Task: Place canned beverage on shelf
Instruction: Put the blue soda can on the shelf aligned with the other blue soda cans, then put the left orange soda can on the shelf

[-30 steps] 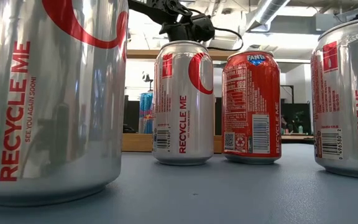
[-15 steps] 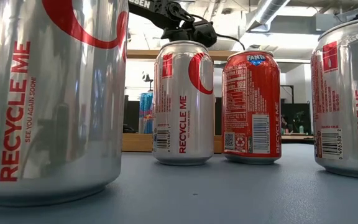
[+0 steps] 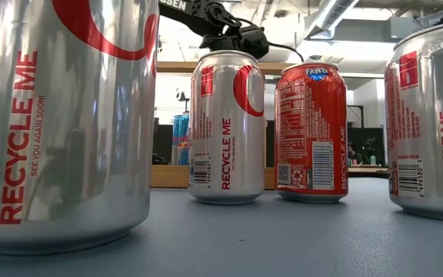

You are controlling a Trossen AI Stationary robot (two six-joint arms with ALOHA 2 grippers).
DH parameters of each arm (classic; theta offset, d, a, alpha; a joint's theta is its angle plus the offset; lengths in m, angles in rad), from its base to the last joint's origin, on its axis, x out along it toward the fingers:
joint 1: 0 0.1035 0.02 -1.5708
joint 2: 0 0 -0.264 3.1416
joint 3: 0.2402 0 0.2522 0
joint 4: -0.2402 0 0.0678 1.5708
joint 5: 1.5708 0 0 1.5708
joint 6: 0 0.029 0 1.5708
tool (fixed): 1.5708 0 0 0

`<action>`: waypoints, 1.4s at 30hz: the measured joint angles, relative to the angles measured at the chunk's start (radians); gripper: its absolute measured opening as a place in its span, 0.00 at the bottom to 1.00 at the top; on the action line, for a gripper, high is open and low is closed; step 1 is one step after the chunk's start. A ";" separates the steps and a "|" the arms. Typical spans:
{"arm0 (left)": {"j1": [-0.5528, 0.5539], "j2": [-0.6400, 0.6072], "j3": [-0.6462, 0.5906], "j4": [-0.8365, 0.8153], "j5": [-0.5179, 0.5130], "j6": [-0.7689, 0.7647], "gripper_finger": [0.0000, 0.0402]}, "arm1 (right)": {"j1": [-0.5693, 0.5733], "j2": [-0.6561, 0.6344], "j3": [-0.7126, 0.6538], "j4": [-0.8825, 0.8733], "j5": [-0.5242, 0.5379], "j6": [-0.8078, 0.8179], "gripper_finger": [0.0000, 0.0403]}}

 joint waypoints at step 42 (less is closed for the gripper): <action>-0.115 -0.173 0.184 -0.335 0.018 0.058 0.87 | 0.000 0.003 -0.028 0.060 0.094 -0.069 0.79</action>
